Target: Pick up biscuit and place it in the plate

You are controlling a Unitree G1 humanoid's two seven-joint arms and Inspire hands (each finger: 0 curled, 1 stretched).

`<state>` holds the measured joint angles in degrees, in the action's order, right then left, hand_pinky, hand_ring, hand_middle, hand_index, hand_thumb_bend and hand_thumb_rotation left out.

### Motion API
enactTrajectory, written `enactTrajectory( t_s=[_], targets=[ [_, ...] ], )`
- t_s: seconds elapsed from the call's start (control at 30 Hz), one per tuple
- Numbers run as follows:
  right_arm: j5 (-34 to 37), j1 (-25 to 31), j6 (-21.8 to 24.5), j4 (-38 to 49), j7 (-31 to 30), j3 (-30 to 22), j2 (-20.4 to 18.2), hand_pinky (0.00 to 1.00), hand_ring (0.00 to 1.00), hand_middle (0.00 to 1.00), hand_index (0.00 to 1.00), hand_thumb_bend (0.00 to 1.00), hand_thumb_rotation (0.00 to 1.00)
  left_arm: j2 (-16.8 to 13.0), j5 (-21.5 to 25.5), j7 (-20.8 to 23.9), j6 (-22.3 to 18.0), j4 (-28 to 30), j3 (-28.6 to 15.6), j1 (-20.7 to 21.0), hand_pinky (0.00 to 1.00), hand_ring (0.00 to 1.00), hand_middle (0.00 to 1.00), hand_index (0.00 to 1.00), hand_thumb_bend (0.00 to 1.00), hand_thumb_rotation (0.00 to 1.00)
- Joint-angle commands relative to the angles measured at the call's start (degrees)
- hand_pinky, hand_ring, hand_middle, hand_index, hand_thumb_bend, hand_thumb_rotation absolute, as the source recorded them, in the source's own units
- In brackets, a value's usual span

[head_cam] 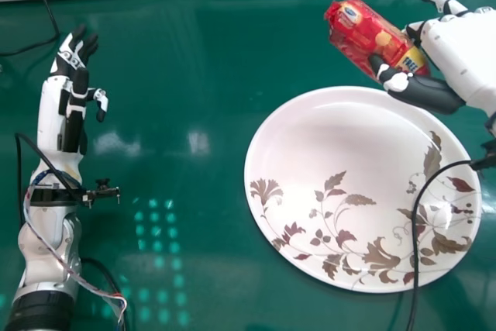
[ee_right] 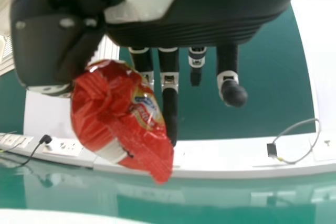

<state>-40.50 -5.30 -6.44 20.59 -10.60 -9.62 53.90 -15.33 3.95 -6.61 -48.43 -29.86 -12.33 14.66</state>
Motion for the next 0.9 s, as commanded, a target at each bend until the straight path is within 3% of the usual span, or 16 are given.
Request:
enactTrajectory(
  t_s=[0.0,0.17,0.37,0.6,0.87],
  targets=[
    [1.7,6.1,-0.7,4.0,0.0,-3.7,-2.6,0.14,0.42,0.47,0.47,0.51,0.00,3.9,0.0,-0.4,0.0,-5.6,1.6,-5.9,0.00,1.00,0.98,1.00,1.00,0.85],
    [0.9,15.2,-2.0,8.8,0.2,-6.5,-6.9,0.08,0.44,0.48,0.47,0.51,0.00,4.1,0.3,-0.5,2.5,-3.6,1.8,-6.3,0.00,1.00,0.98,1.00,1.00,0.85],
    [-0.5,21.2,-4.3,9.8,0.1,-5.4,-10.6,0.07,0.45,0.49,0.47,0.51,0.00,3.9,-0.1,-0.5,2.6,-3.1,2.0,-6.3,0.00,1.00,0.99,1.00,1.00,0.85],
    [-3.1,20.5,-6.6,6.4,1.8,-1.3,-13.5,0.06,0.45,0.48,0.47,0.51,0.00,4.2,0.8,-1.1,4.6,-0.9,2.2,-7.0,0.00,1.00,0.99,1.00,1.00,0.84],
    [-2.8,18.2,-7.1,4.7,0.2,0.9,-13.5,0.05,0.44,0.48,0.48,0.51,0.00,3.9,1.3,-2.2,2.8,-2.6,1.8,-6.4,0.00,1.00,1.00,1.00,1.00,0.83]
  ],
)
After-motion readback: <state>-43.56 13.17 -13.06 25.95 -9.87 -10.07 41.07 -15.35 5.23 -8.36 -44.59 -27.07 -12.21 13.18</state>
